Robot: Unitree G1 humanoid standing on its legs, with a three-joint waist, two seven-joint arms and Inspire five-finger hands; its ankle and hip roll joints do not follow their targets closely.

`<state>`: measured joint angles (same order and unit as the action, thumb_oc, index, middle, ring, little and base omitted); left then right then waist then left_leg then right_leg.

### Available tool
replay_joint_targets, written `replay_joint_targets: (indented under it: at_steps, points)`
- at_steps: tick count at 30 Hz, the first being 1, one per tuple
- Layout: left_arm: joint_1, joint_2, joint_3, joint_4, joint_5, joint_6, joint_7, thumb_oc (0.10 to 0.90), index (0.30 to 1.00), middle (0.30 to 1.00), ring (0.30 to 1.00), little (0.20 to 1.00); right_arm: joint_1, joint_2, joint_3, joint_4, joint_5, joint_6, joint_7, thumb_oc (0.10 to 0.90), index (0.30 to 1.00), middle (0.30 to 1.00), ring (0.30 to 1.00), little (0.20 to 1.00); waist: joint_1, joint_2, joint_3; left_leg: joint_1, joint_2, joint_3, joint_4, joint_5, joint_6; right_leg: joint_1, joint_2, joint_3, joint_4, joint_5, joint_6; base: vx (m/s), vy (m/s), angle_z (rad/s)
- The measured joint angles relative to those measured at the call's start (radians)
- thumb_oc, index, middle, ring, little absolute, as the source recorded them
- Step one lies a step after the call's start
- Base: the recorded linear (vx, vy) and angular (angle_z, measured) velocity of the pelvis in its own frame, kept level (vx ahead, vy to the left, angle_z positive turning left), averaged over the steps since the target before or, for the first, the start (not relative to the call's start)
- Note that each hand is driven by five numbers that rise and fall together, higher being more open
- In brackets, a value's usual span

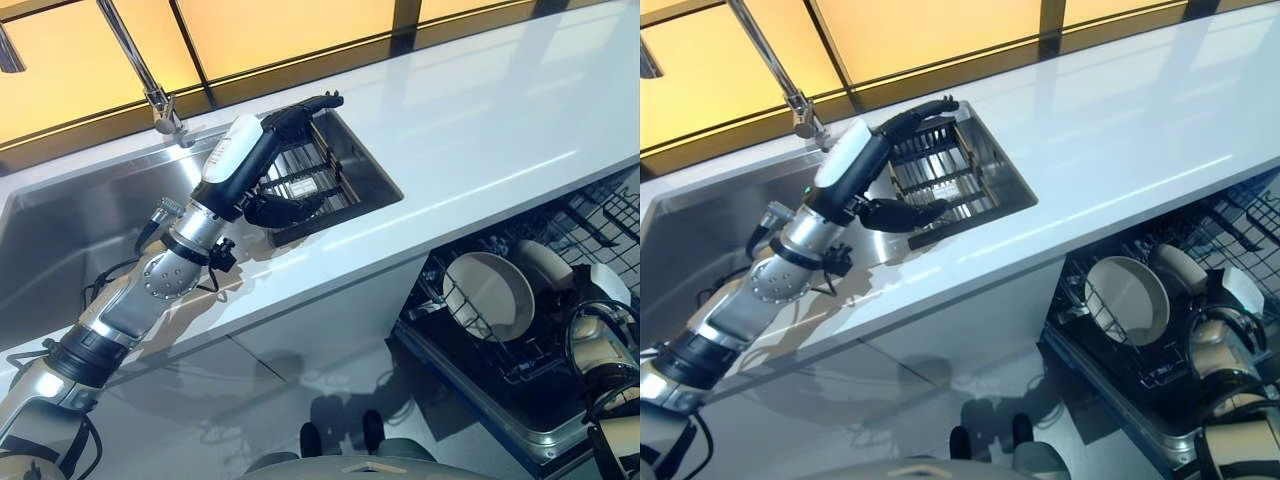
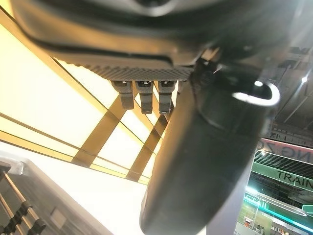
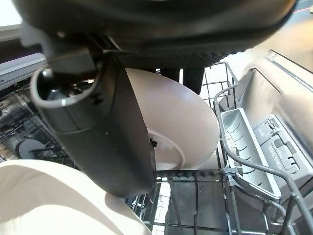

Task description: Pick up plates and place into dishwasher.

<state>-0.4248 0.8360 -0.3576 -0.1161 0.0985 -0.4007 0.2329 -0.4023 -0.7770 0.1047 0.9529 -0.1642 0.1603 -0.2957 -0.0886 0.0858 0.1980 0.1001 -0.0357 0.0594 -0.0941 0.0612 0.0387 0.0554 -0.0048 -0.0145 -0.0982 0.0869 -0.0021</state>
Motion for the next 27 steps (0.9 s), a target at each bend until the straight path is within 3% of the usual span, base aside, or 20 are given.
replay_joint_targets:
  at_steps: [12,13,14,15,17,27]
  points:
    - [-0.014,0.0,-0.003,0.0,0.002,-0.003,0.043,0.8,0.9,0.9,0.9,0.9,-0.069,-0.019,-0.001,0.006,0.047,-0.031,0.026,0.1,0.3,0.3,0.3,0.2,-0.025,0.024,0.036,-0.008,-0.002,0.01,0.0,0.0,0.002,-0.011,-0.002,0.003,0.0,0.003,-0.003,-0.01,0.0,-0.01]
    - [-0.021,0.0,-0.005,0.0,0.007,-0.004,0.05,0.8,0.9,0.9,0.9,0.9,-0.083,-0.028,0.0,0.007,0.047,-0.036,0.037,0.289,0.462,0.462,0.462,0.389,-0.024,0.03,0.045,-0.008,-0.002,0.01,0.0,0.0,0.002,-0.011,-0.002,0.003,0.0,0.003,-0.003,0.0,0.0,0.0]
    - [-0.021,0.0,-0.005,0.0,0.007,-0.004,0.05,0.8,0.9,0.9,0.9,0.9,-0.083,-0.028,0.0,0.007,0.047,-0.036,0.037,0.289,0.462,0.462,0.462,0.389,-0.024,0.03,0.045,-0.008,-0.002,0.01,0.0,0.0,0.002,-0.011,-0.002,0.003,0.0,0.003,-0.003,0.0,0.0,0.0]
    - [-0.022,0.0,-0.006,0.0,0.018,-0.007,0.057,0.8,0.9,0.9,0.9,0.9,-0.098,-0.032,0.0,0.008,0.047,-0.04,0.045,0.8,0.9,0.9,0.9,0.9,-0.024,0.036,0.05,-0.008,-0.001,0.01,0.0,0.0,0.002,-0.012,-0.001,0.003,0.0,0.003,-0.003,0.0,0.0,0.0]
    - [-0.034,0.0,-0.013,0.0,0.019,-0.016,0.057,0.8,0.9,0.9,0.9,0.9,-0.116,-0.032,0.0,0.008,0.047,-0.043,0.05,0.8,0.9,0.9,0.9,0.9,-0.021,0.046,0.055,-0.008,0.0,0.008,0.0,0.0,0.001,-0.011,0.0,0.001,0.005,0.003,-0.003,0.0,0.0,0.0]
    - [-0.055,-0.001,-0.031,0.0,0.019,-0.019,0.066,0.8,0.9,0.9,0.9,0.9,-0.05,-0.036,0.0,-0.056,0.043,-0.04,0.032,0.8,0.9,0.9,0.9,0.9,-0.023,0.041,0.058,0.001,0.0,0.008,0.0,-0.001,0.001,0.0,0.001,0.002,0.005,0.003,-0.003,0.01,-0.003,0.0]
